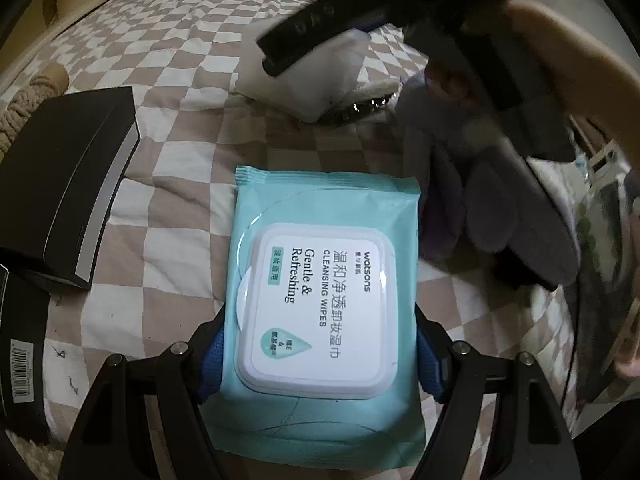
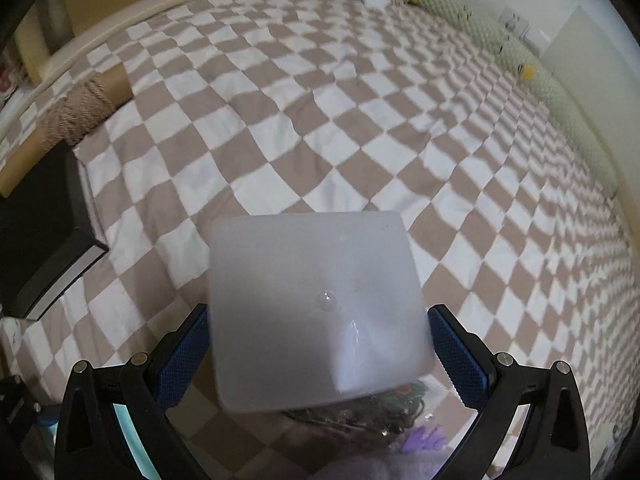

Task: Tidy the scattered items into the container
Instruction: 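Grasp the translucent plastic box with the right gripper while the left holds the wipes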

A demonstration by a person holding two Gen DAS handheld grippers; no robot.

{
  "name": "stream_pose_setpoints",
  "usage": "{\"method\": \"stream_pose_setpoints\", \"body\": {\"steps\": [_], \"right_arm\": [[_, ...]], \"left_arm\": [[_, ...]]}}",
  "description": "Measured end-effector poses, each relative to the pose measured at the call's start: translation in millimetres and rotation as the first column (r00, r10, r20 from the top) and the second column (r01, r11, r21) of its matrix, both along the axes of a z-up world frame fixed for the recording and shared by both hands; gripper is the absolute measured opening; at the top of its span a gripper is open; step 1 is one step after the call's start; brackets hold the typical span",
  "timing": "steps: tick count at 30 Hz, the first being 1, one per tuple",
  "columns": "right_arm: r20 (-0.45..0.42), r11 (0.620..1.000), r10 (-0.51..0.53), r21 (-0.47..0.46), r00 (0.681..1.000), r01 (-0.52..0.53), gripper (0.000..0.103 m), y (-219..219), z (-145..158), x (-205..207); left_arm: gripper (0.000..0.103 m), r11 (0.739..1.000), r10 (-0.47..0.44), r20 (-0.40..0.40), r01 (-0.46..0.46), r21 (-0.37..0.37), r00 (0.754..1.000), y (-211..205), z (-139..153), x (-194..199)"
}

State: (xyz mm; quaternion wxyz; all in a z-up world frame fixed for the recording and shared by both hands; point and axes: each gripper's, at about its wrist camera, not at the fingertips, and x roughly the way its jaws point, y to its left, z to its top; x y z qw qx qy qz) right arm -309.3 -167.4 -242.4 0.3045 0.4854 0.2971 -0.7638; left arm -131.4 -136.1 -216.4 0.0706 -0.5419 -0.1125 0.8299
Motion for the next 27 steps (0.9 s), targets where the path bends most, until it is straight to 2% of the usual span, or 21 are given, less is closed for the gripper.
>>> {"method": "stream_pose_setpoints", "body": {"steps": [4,11,14,19,21,27], "right_arm": [[0.041,1.0,-0.019,-0.004,0.999,0.019,0.103,0,-10,-6],[0.046,0.998,-0.047,-0.049,0.998,0.05,0.101,15,-3,5],[0.019,0.996,-0.055,-0.072,0.998,0.056,0.1,21,12,15],[0.012,0.981,-0.102,-0.166,0.995,0.103,0.099,39,48,27],[0.015,0.974,-0.11,-0.197,0.994,0.11,0.099,46,62,31],[0.022,0.953,-0.144,-0.268,0.989,0.145,0.099,67,98,53]], "left_arm": [[0.076,0.999,0.019,0.001,-0.019,0.039,1.0,-7,1,0],[0.076,0.999,0.034,0.002,-0.034,0.036,0.999,-7,6,0],[0.076,0.998,0.05,-0.007,-0.05,0.04,0.999,-9,13,1],[0.076,0.997,0.069,-0.051,-0.068,0.024,0.996,-9,33,8],[0.076,0.998,0.067,-0.073,-0.067,0.011,0.995,12,35,-3],[0.076,0.997,0.072,-0.118,-0.074,-0.015,0.99,17,56,32]]}}
